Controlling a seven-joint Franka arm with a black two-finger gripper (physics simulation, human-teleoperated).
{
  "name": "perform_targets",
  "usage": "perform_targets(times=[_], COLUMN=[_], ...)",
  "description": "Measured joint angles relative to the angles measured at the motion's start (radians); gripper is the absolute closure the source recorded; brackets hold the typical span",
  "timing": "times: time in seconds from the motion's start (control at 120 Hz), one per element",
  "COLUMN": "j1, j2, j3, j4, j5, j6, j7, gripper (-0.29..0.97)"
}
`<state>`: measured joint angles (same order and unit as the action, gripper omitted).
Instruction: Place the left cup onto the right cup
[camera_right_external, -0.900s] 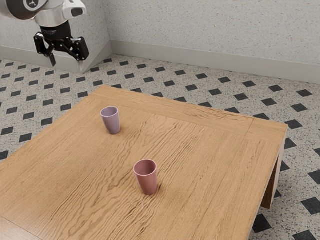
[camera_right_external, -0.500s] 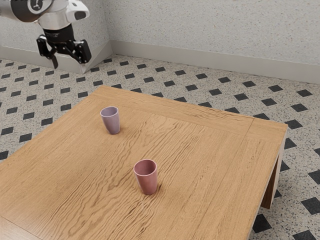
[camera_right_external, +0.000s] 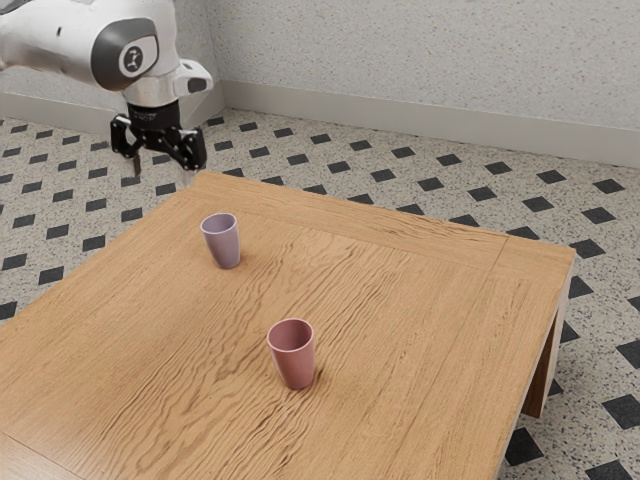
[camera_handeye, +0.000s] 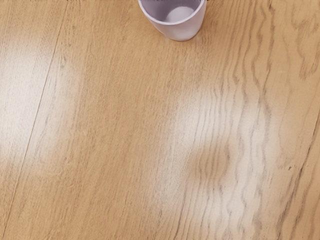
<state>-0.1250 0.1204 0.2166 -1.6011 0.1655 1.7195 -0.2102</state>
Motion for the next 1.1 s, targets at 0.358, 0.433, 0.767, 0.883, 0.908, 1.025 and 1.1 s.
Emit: perform_targets(times=[0.358,0.433,0.767,0.883,0.908,1.025,1.1], j1=[0.043,0.057,0.091,0.112,0.115,0.125,0.130], j2=[0.194,0.226,0.350,0.409,0.418,0.466,0.497], j3=[0.000,0.001,0.001,0.000,0.000,-0.001,-0.002], j4=[0.107,0.120,0.184,0.241,0.248,0.298,0.328], j5=[-0.035,-0.051,-0.133,-0.163,-0.169,-0.193,-0.205], j6=[0.115,0.137,0.247,0.269,0.273,0.290,0.299], j7=[-0.004,-0.004,-0.005,-0.005,-0.005,-0.005,-0.005], gripper=[0.00,0.00,0.00,0.00,0.00,0.00,0.00])
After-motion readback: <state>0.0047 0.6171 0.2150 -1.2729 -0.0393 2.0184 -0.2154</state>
